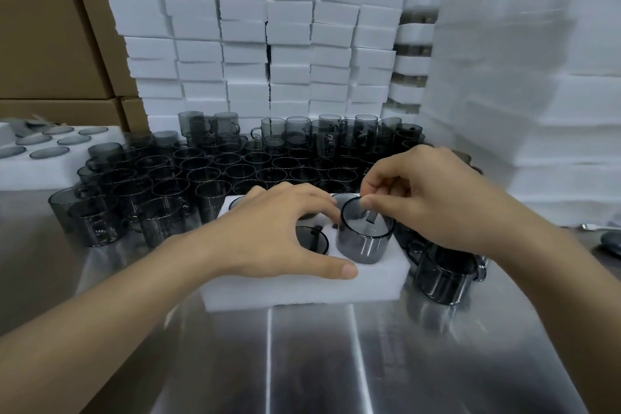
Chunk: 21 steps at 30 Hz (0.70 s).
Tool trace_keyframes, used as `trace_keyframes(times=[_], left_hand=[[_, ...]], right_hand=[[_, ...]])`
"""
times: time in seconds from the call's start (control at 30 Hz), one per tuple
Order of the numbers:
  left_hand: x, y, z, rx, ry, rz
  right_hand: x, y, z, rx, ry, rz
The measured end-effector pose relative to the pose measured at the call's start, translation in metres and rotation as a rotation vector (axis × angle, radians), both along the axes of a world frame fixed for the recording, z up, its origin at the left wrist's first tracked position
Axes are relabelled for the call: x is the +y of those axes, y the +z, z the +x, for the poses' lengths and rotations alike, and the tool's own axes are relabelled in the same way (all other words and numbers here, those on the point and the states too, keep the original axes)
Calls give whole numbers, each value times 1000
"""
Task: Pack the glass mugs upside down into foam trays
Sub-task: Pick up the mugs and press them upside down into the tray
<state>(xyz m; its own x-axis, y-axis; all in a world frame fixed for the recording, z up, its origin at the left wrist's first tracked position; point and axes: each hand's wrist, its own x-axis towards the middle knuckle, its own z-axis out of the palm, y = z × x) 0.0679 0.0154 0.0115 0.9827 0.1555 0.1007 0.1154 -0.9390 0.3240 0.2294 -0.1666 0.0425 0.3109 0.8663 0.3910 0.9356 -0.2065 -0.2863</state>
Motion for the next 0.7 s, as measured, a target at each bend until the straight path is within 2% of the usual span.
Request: trace_keyframes(times=[0.07,0.23,0.33,0.53,0.7], left_hand=[[1,0,-1,-23,-17,-26],[3,1,1,-214,-41,-287],[4,-1,4,-279,-52,-317],[11,-4,5,-251,-38,-324],[8,-3,3,-242,-62,-315]], right_hand=[[1,-1,3,-6,-3,-24],[3,-1,6,-7,-2,-46],[7,-1,6,6,19,-77],[12,-7,6,18,-66,-94],[9,-10,3,22,-20,-54]])
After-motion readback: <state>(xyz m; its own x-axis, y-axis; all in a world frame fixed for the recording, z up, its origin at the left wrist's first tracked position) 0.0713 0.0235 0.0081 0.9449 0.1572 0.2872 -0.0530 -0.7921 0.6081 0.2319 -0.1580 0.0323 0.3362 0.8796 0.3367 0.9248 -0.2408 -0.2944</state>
